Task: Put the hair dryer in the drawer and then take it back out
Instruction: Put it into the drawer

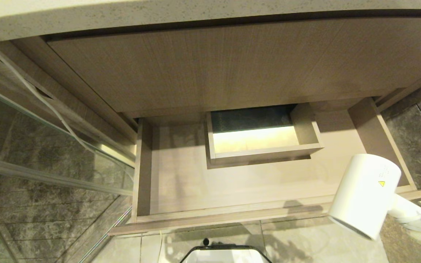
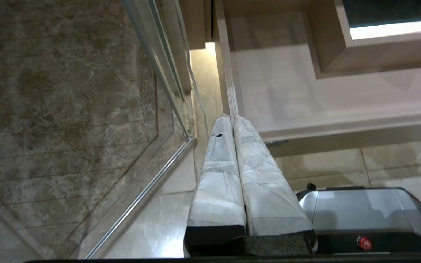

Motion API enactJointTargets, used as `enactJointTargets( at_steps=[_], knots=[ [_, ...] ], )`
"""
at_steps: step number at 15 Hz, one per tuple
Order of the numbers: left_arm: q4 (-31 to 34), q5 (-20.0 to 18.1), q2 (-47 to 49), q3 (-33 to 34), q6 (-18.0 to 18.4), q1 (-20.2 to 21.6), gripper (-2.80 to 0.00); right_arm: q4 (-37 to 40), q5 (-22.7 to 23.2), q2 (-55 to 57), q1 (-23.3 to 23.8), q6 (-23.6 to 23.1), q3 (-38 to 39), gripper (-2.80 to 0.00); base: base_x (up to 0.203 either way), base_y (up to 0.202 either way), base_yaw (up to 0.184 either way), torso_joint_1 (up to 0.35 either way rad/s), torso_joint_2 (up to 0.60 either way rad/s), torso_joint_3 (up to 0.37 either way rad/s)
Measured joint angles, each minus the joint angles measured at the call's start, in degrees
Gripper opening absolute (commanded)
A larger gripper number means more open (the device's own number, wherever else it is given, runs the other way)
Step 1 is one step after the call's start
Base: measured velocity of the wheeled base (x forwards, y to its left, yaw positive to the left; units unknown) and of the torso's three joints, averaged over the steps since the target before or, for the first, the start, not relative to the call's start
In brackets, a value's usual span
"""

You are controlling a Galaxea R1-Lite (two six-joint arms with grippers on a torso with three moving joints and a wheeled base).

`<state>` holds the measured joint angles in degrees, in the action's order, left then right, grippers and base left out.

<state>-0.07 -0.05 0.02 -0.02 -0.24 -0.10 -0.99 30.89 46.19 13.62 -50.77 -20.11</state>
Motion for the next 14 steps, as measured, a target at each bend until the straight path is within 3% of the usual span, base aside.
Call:
enactJointTargets(
  at_steps=[5, 14],
  knots=[
    [-0.10, -0.05, 0.00, 0.00, 0.00, 0.05, -2.80, -0.02, 0.02, -0.05, 0.11, 0.01, 0.22, -2.80, 0.000, 0.000, 0.000, -0.020, 0.04, 0.022],
    [0.06, -0.05, 0.00, 0.02, 0.00, 0.00, -2.80, 0.13, 0.06, -0.13, 0.11, 0.01, 0.44, -2.80, 0.000, 0.000, 0.000, -0.218, 0.42, 0.203]
  ],
)
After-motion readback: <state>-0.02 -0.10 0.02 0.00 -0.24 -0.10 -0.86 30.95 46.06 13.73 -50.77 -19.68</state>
